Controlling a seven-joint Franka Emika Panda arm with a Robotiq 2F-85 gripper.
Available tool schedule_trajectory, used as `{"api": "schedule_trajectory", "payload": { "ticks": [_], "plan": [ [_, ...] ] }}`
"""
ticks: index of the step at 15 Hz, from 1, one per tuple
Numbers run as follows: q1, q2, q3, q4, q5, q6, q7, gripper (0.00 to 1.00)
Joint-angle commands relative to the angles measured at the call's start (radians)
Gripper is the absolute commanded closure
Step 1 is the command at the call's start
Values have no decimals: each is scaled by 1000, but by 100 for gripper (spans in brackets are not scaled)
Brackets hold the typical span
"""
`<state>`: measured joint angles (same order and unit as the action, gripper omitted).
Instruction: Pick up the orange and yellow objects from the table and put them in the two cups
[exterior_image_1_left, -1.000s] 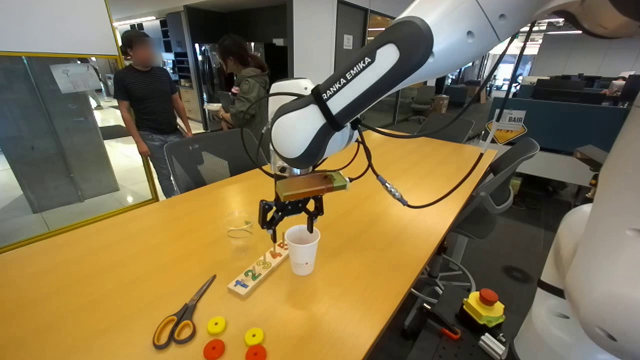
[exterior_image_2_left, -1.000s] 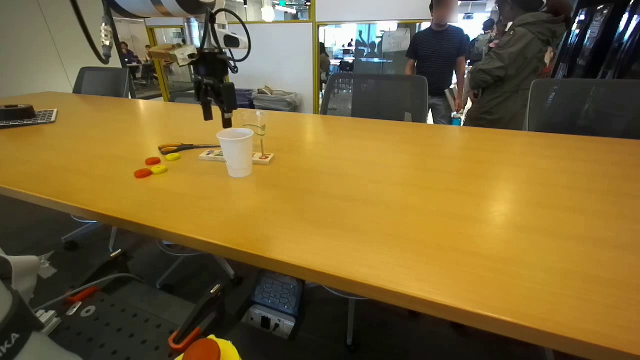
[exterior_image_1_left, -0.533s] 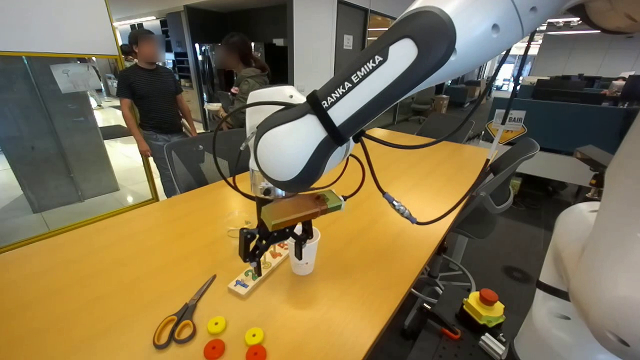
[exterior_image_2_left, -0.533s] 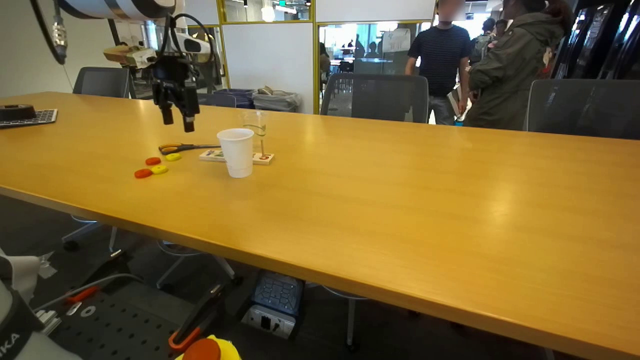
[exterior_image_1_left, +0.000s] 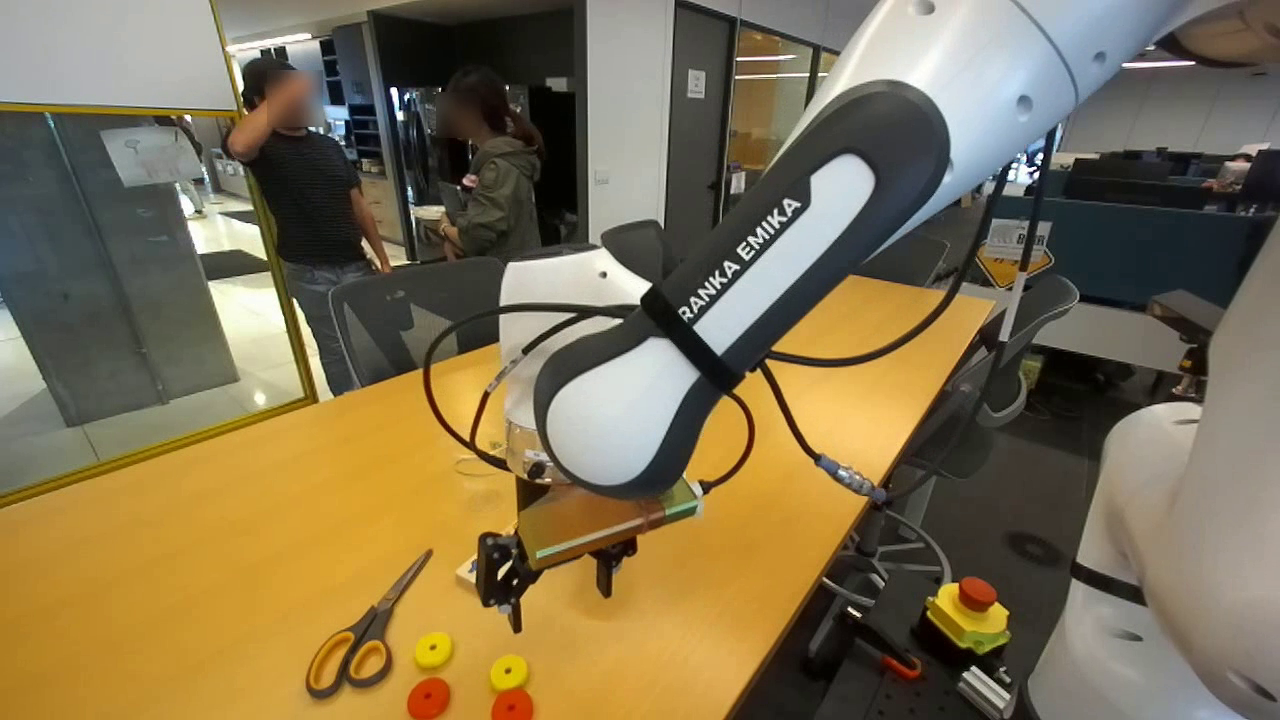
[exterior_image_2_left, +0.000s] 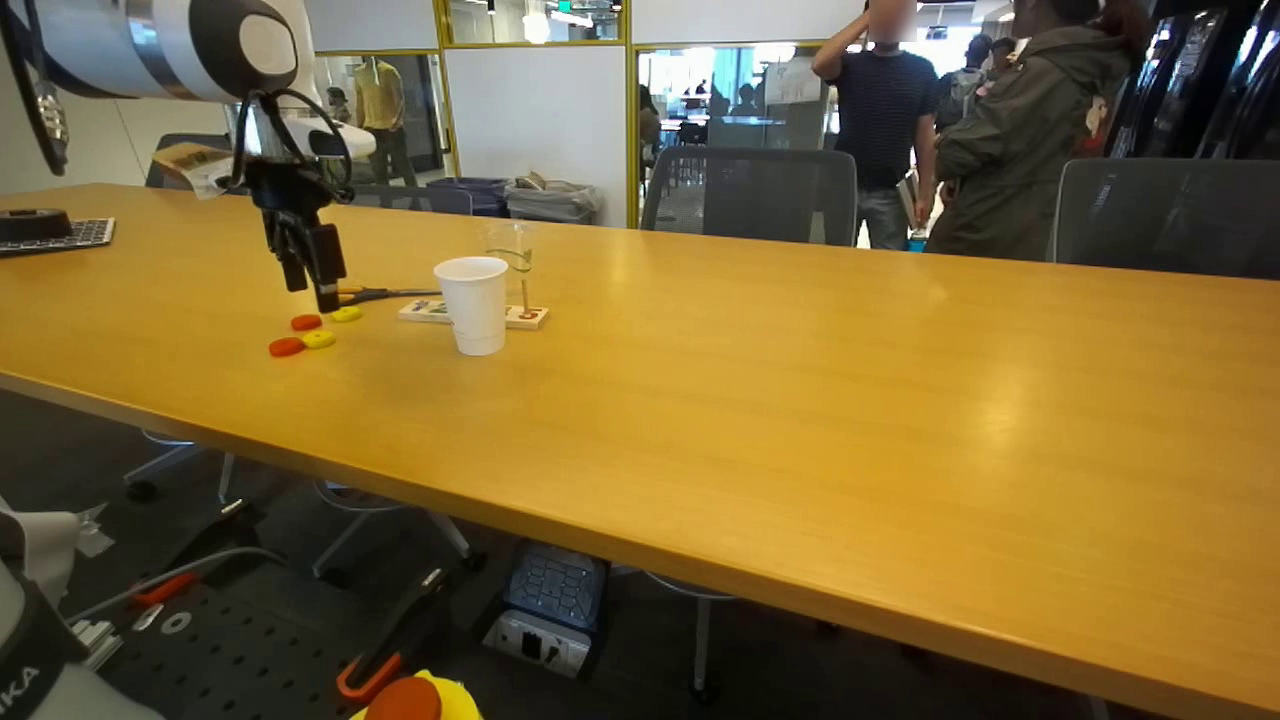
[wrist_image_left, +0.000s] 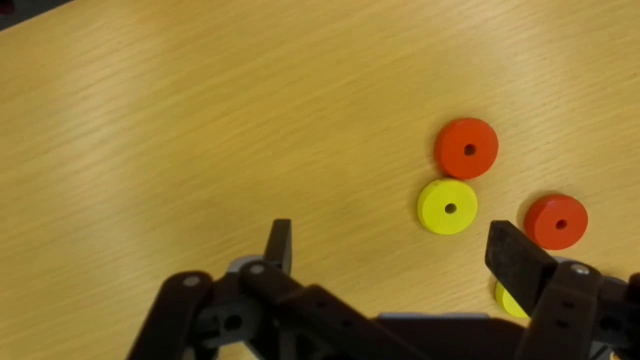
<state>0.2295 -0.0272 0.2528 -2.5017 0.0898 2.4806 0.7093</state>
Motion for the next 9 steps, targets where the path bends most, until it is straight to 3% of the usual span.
{"api": "schedule_trajectory", "payload": {
  "ticks": [1,9],
  "plan": [
    [18,1,20,-44,-41,98,115,0],
    [43,80,27,-29,-113,187,217,0]
  ]
}}
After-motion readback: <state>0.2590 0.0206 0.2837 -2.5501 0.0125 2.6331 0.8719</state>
